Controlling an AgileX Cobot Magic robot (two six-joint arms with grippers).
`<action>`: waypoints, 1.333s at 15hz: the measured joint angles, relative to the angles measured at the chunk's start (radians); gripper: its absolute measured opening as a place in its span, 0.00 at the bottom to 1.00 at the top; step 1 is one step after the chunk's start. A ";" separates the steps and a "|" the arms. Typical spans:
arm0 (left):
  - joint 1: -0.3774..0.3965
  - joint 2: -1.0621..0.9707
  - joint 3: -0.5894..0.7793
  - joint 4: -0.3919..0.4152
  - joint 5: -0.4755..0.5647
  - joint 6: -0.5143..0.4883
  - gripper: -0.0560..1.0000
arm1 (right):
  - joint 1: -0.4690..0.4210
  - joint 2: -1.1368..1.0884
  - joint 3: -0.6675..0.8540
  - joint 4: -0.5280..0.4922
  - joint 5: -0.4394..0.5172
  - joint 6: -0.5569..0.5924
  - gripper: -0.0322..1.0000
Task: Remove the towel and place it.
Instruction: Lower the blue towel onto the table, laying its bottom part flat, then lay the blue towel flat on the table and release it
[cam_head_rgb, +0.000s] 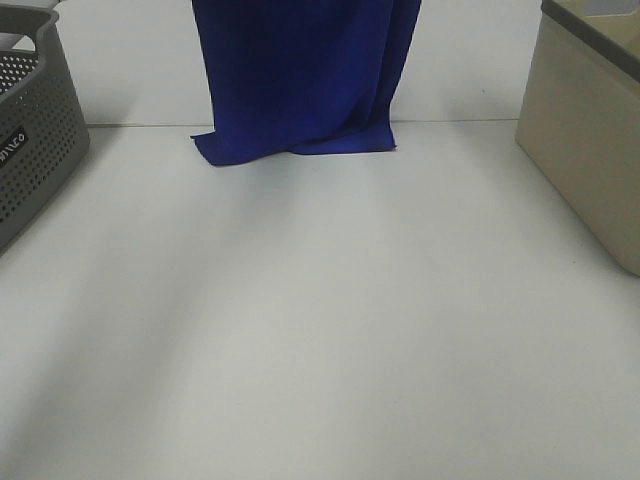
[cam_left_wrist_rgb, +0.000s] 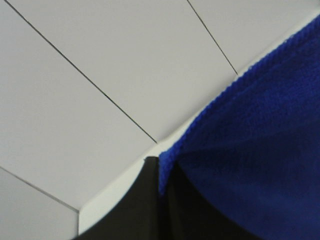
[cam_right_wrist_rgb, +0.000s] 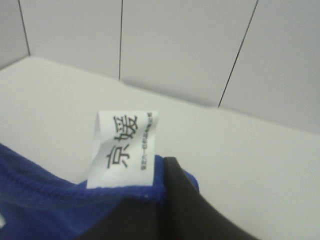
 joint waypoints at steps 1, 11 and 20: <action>-0.018 -0.024 0.000 -0.024 0.137 0.014 0.05 | 0.000 -0.021 0.000 0.051 0.130 -0.012 0.05; -0.022 -0.254 0.021 -0.353 0.709 0.191 0.05 | 0.000 -0.208 0.026 0.199 0.600 -0.017 0.05; -0.027 -0.744 0.741 -0.543 0.701 0.049 0.05 | 0.006 -0.624 0.715 0.289 0.599 -0.016 0.05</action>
